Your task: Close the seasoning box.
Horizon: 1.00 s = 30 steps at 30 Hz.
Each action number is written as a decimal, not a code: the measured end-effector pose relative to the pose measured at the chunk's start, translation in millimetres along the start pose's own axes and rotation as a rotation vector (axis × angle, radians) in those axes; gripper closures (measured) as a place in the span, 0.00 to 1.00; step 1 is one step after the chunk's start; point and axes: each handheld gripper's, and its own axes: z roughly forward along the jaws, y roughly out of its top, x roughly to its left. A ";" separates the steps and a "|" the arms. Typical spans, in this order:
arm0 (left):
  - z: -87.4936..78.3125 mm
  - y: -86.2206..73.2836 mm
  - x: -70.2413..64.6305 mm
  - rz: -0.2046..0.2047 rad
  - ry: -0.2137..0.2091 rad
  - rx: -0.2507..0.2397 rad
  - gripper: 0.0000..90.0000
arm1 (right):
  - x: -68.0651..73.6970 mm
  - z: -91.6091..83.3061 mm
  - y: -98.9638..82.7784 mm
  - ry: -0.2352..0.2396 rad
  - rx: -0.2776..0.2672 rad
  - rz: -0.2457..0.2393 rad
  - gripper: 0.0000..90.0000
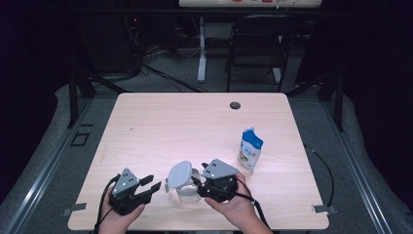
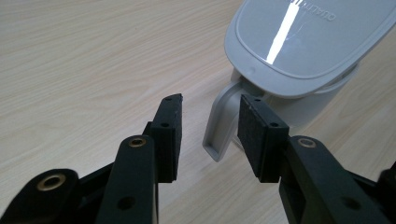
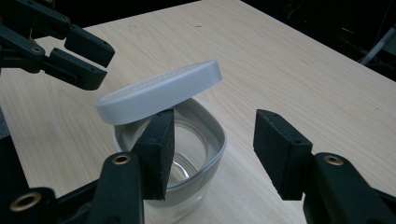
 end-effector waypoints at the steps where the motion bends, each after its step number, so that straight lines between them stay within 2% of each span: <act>1: 0.1 0.1 -0.1 0.001 0.000 0.001 0.67 | 0.1 -0.2 0.8 -0.001 0.002 -0.003 0.54; 20: 2.2 4.6 -4.8 0.007 -0.008 -0.002 0.67 | 6.6 2.1 11.6 0.004 -0.018 -0.021 0.54; 30: 5.5 6.7 -9.7 0.025 -0.016 -0.001 0.68 | 8.1 2.3 15.5 0.010 -0.023 -0.029 0.54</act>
